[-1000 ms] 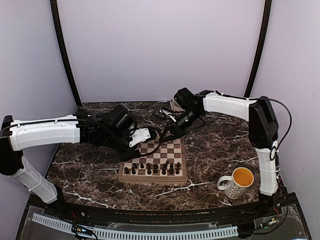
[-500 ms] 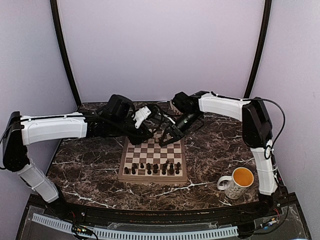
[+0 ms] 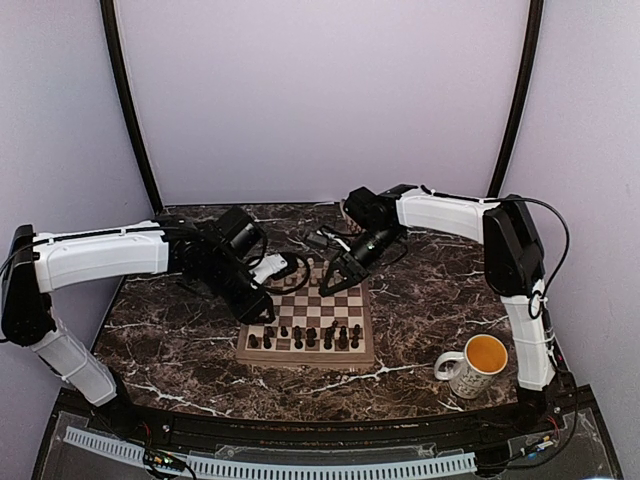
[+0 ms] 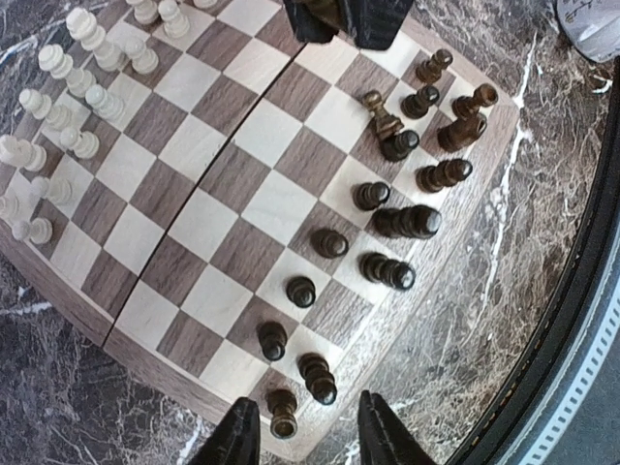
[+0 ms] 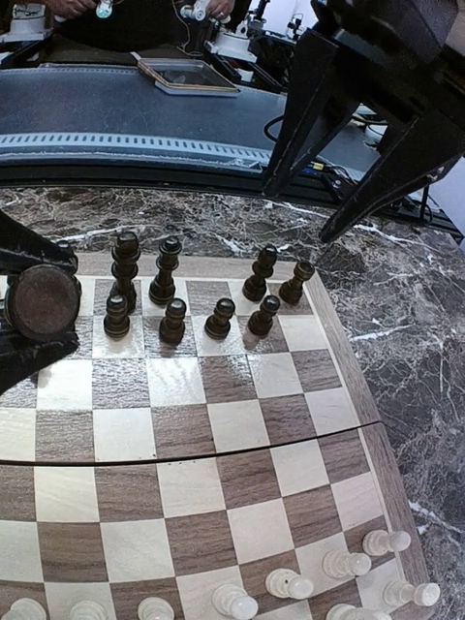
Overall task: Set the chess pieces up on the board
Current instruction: Move the bishop to f8.
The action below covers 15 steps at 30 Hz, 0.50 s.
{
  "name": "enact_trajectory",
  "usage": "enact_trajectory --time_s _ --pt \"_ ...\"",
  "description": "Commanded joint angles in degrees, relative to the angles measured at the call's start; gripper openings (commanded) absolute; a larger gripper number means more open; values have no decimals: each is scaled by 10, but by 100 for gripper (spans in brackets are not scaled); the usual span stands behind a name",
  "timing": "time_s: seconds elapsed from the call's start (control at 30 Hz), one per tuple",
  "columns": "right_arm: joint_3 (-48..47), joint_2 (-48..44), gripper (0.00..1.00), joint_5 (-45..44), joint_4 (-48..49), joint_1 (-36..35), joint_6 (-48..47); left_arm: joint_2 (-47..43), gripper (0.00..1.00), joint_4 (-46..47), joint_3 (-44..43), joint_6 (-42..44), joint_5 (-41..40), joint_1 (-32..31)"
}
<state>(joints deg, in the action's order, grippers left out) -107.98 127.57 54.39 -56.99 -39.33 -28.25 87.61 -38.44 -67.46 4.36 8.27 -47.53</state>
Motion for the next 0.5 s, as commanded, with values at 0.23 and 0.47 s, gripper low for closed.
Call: enact_trajectory --time_s 0.23,0.47 --pt "8 -16 18 -10 6 -4 1 46 35 -78 -10 36 -29 -21" --pt "7 -10 18 -11 4 -4 -1 62 32 -73 -16 43 -30 -27"
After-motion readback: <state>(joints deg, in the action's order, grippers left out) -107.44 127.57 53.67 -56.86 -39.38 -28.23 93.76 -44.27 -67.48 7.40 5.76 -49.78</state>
